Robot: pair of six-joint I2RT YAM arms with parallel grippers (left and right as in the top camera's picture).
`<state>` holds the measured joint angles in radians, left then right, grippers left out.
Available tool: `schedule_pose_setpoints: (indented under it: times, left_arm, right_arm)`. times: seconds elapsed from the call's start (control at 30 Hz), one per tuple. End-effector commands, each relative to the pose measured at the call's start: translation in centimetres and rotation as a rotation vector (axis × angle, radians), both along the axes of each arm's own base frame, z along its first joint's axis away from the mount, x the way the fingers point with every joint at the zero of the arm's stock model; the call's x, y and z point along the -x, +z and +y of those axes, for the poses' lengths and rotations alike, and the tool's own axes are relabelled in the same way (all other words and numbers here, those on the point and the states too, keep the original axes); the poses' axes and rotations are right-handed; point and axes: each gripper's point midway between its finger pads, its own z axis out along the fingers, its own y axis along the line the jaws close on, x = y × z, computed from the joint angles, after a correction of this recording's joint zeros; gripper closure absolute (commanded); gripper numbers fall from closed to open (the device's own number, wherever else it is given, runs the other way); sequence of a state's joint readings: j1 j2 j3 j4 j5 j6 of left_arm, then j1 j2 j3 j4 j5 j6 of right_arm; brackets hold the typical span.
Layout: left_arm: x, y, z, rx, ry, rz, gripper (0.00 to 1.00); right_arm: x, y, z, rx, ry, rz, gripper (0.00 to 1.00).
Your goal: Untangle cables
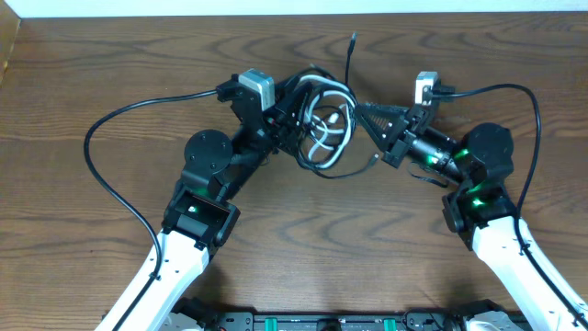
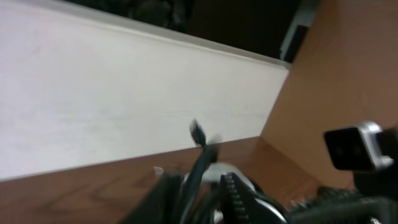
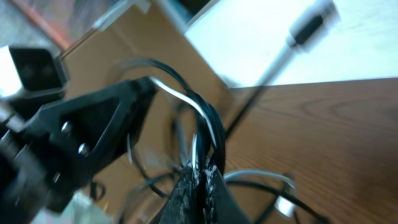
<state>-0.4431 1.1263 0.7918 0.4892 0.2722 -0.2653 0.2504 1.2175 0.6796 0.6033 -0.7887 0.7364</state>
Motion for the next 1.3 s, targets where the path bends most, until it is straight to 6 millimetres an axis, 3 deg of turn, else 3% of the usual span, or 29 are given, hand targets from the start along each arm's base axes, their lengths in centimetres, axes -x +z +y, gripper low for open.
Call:
schedule_pose_setpoints:
  times: [0.0,0.17,0.3,0.37,0.47,0.57,0.7,0.97,1.07,1.27]
  left_arm:
    - [-0.6,0.8,0.7,0.012,0.051,-0.011,0.67]
    - [0.6,0.7,-0.9,0.004,-0.061,-0.015,0.51]
    - [0.7,-0.2,-1.1,-0.017,-0.076,0.018,0.36]
    - [1.2,-0.9,-1.7,-0.058,-0.12,0.019,0.33]
    - [2.6,-3.2,-2.8,-0.179,-0.226,0.026,0.32]
    - [3.1,-5.6,-2.9,-0.279,-0.254,0.056,0.32]
    - [3.5,-7.3,-2.7,-0.362,-0.27,0.069,0.32]
    - [2.4,-7.6,-1.7,-0.499,-0.202,-0.031,0.31]
    - [1.8,-7.8,-1.3,-0.549,-0.167,-0.053,0.26]
    - [1.4,-9.7,-1.9,-0.576,-0.203,-0.026,0.21]
  right_arm:
    - [1.6,0.7,0.2,0.053,0.114,-0.119,0.99]
    - [1.5,0.6,-0.2,0.054,0.117,-0.116,0.99]
    - [1.5,0.6,-0.2,0.054,0.116,-0.116,0.99]
    - [1.5,0.6,-0.2,0.054,0.116,-0.116,0.99]
    - [1.5,0.6,-0.2,0.054,0.116,-0.115,0.99]
    - [1.5,0.6,-0.2,0.054,0.115,-0.116,0.99]
    - [1.5,0.6,-0.2,0.054,0.115,-0.116,0.99]
    - [1.5,0.6,-0.2,0.054,0.116,-0.116,0.99]
    - [1.5,0.6,-0.2,0.054,0.116,-0.117,0.99]
    - [1.5,0.7,-0.2,0.054,0.116,-0.119,0.99]
